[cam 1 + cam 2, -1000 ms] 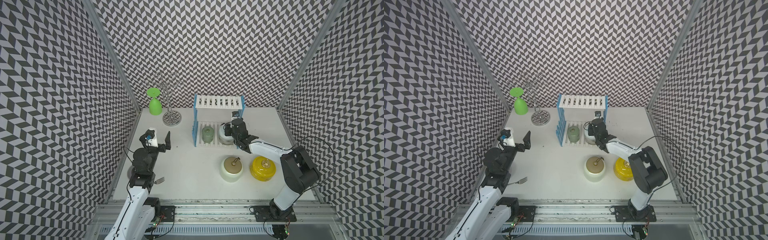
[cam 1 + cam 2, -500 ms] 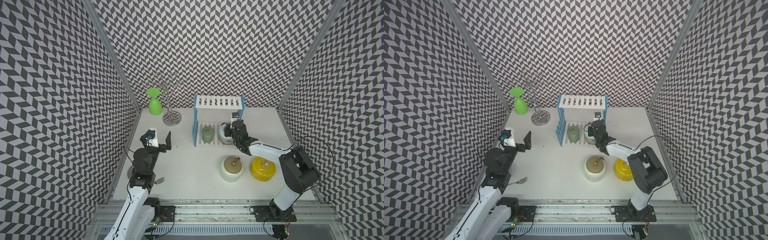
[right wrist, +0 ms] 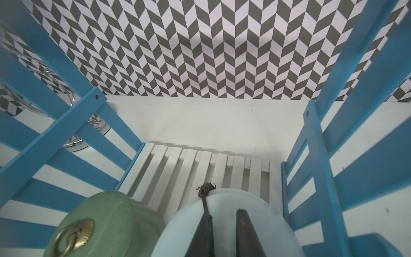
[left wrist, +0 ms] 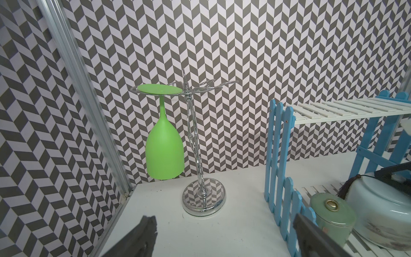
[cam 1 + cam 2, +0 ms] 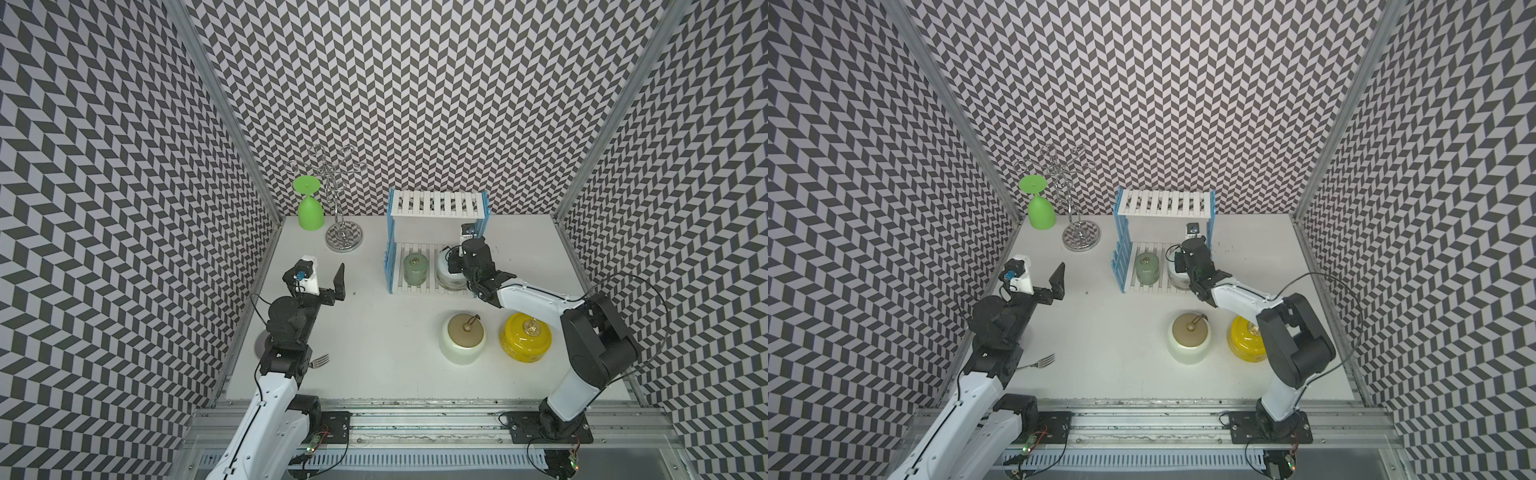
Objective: Remove the tea canisters from the shelf
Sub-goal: Pick up the tea canister from the shelf, then place the tea canister at the center of the board.
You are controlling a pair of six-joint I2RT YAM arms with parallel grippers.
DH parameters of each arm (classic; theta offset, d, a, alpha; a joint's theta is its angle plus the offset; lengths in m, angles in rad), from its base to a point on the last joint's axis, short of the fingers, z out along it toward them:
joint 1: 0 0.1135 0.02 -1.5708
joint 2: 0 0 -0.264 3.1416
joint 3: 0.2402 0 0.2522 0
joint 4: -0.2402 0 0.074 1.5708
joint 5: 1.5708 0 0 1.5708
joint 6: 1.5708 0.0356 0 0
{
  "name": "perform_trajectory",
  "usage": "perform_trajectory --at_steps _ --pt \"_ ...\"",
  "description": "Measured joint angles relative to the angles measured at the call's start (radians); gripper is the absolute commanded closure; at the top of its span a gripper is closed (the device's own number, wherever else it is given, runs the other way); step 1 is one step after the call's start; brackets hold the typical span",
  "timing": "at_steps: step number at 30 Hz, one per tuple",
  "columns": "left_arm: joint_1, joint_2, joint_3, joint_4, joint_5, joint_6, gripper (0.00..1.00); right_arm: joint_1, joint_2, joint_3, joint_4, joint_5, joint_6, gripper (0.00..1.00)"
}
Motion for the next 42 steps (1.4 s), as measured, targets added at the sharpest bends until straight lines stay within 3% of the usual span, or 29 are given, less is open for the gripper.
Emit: perform_trajectory --at_steps 22,42 --pt "0.0 -0.01 -0.005 0.005 0.0 0.004 0.0 0.027 -0.134 0.016 -0.165 -0.029 -0.016 1.0" --pt "0.005 -0.017 -0.01 0.015 -0.001 0.005 0.0 0.166 -0.334 0.045 -0.139 -0.085 -0.133 1.0"
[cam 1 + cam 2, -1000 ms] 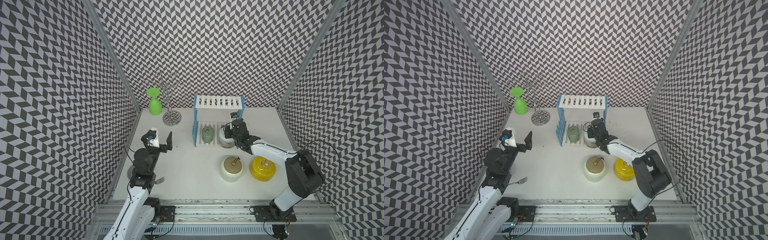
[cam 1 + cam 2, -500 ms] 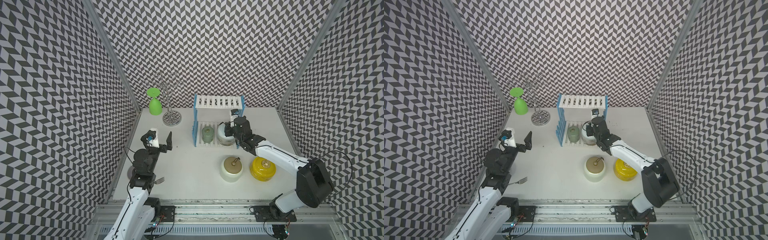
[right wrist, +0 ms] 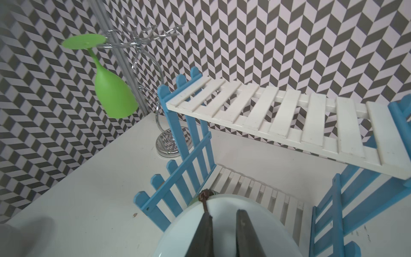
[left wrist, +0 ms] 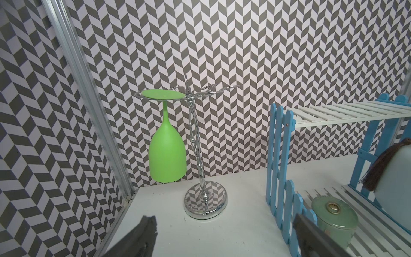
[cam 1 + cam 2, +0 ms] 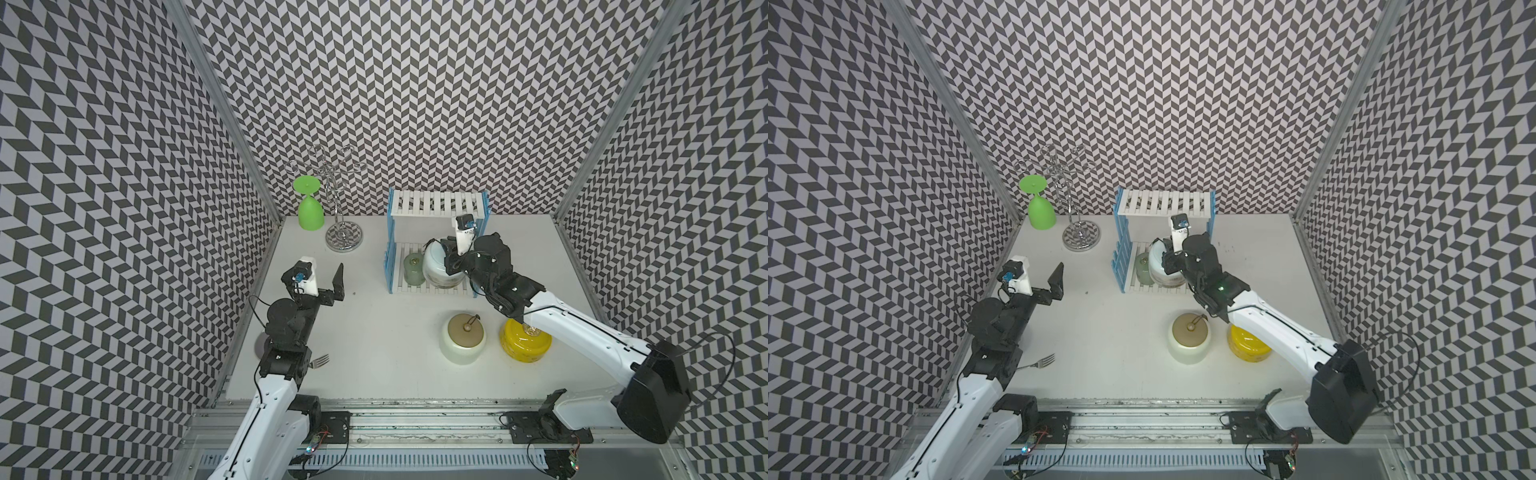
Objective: Remove the tea canisters from the shelf
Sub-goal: Place the tea canister at the center of the board.
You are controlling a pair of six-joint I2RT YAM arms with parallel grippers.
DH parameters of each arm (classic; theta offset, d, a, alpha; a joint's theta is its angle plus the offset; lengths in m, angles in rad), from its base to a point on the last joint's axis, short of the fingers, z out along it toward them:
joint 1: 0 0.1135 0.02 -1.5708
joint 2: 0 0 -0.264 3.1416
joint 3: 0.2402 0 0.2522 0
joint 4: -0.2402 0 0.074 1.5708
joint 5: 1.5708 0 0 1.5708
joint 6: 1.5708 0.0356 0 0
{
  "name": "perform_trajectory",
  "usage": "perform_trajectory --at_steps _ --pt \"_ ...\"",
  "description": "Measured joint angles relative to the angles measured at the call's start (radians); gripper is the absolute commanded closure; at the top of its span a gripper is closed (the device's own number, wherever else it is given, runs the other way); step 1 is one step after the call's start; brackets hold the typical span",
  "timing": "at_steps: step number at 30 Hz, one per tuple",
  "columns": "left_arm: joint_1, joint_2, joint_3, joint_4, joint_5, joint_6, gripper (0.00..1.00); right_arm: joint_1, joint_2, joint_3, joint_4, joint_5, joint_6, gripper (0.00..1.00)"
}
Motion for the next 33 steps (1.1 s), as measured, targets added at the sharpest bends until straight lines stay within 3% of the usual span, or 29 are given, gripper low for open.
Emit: perform_trajectory --at_steps 19,33 --pt "0.002 0.0 0.0 0.002 0.0 0.0 0.0 0.166 -0.051 -0.158 0.13 -0.245 -0.124 1.0" --pt "-0.004 0.001 0.0 0.002 0.0 -0.001 0.0 0.195 0.017 -0.249 0.248 -0.41 -0.168 1.0"
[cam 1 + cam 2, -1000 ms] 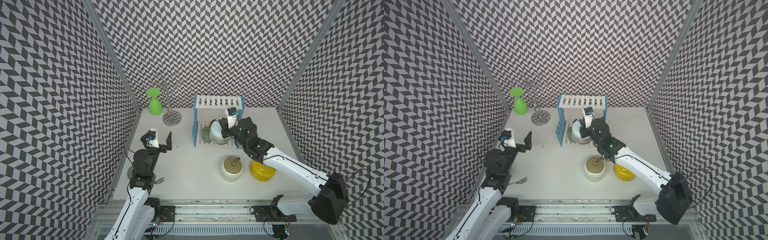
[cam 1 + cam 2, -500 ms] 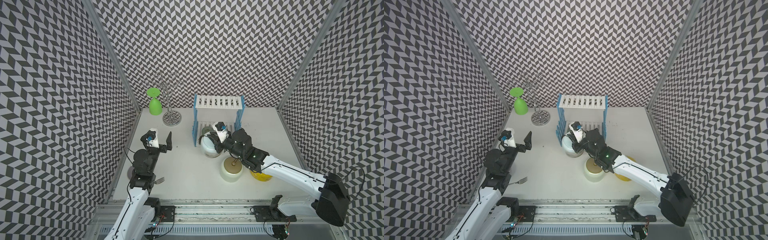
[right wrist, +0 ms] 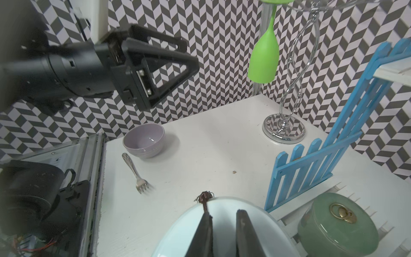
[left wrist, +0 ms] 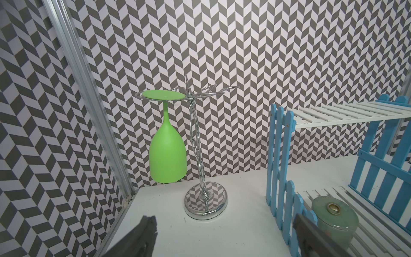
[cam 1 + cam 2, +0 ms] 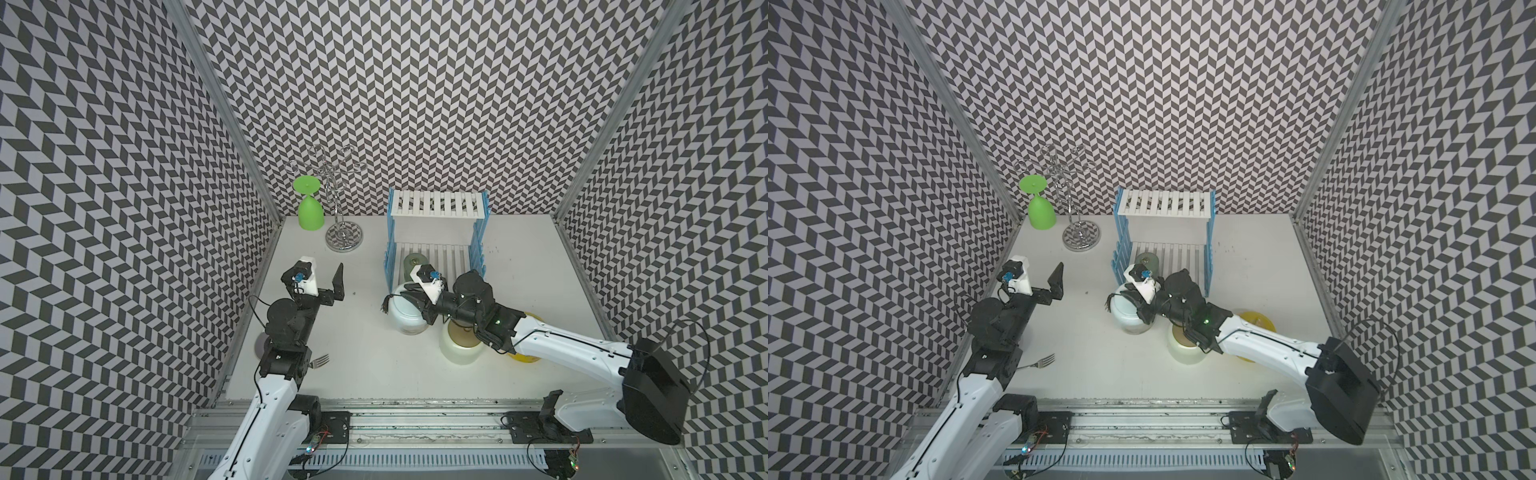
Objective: Remove the tea canisters from the shelf
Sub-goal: Place the tea canister at the center of the board.
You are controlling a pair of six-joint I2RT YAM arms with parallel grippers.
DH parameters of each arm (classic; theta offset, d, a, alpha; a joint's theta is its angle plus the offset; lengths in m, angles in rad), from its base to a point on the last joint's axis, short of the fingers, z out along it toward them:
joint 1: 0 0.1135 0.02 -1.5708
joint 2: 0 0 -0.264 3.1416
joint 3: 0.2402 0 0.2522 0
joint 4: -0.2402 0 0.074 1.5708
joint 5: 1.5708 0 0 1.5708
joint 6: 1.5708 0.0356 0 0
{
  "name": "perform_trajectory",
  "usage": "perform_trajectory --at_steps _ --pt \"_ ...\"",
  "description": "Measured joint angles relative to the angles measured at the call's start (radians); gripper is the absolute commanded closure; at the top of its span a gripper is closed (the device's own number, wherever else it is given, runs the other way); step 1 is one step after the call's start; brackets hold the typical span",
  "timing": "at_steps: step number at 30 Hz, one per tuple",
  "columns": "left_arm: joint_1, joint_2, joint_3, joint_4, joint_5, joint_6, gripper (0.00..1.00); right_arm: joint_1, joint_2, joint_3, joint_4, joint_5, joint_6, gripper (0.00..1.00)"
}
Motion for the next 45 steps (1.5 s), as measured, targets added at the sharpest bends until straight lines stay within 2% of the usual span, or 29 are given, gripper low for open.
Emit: perform_trajectory --at_steps 26,45 --pt "-0.016 0.01 0.0 0.0 0.0 0.0 0.0 0.007 0.18 -0.035 0.078 -0.22 -0.147 1.0" --pt "-0.016 -0.003 0.0 0.0 0.0 0.0 0.0 0.007 0.238 -0.041 0.111 -0.228 -0.172 1.0"
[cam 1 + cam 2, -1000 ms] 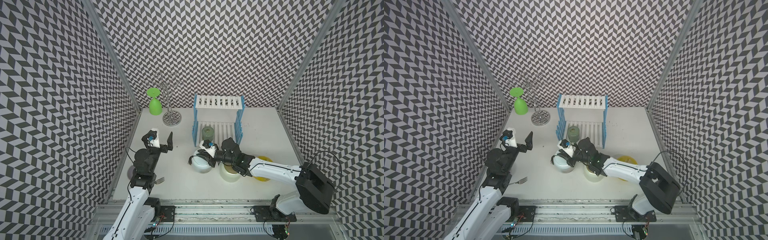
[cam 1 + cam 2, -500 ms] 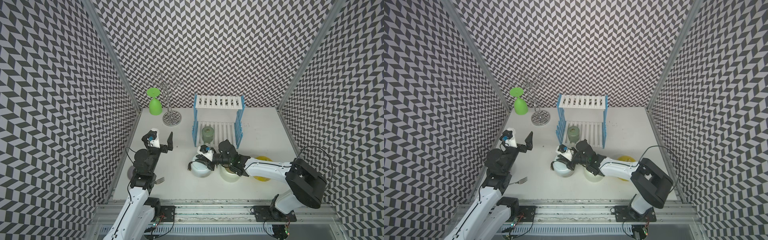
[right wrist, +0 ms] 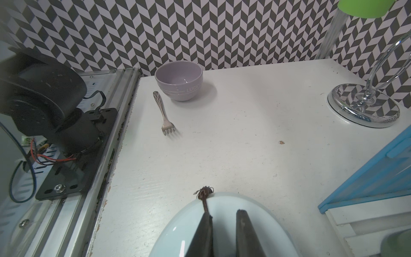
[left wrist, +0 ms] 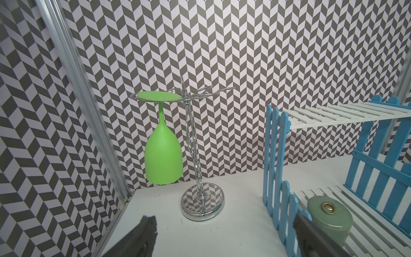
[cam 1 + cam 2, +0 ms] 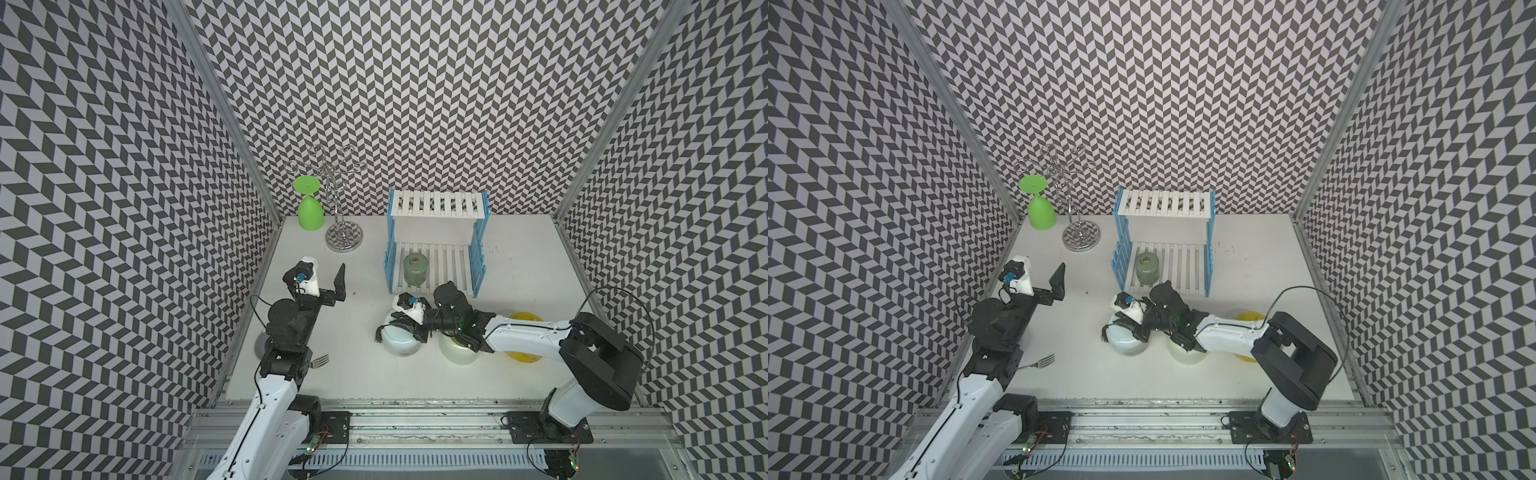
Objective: Remove the tea canisters from the shelf
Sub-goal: Place the tea canister at the center of the board.
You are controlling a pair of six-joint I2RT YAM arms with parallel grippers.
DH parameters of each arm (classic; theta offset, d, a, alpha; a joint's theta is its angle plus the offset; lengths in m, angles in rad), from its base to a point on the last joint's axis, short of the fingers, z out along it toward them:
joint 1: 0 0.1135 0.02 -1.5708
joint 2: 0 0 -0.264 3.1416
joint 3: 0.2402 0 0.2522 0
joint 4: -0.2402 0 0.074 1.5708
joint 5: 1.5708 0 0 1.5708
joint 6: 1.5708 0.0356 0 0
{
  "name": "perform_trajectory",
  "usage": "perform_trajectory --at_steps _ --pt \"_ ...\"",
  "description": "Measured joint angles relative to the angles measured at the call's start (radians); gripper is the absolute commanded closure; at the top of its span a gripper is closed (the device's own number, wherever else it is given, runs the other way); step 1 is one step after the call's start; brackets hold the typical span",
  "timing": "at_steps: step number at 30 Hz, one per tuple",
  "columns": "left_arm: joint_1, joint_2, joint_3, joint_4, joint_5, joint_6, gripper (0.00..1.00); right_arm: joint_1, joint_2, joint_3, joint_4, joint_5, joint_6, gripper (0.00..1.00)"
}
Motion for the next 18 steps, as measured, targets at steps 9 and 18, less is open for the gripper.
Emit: perform_trajectory --at_steps 9,18 --pt "0.0 0.0 0.0 0.0 0.0 0.0 0.0 0.005 0.0 0.0 0.0 0.0 -0.022 1.0" --pt "0.0 0.0 0.0 0.0 0.001 0.0 0.0 0.023 0.0 0.0 0.0 0.0 -0.053 1.0"
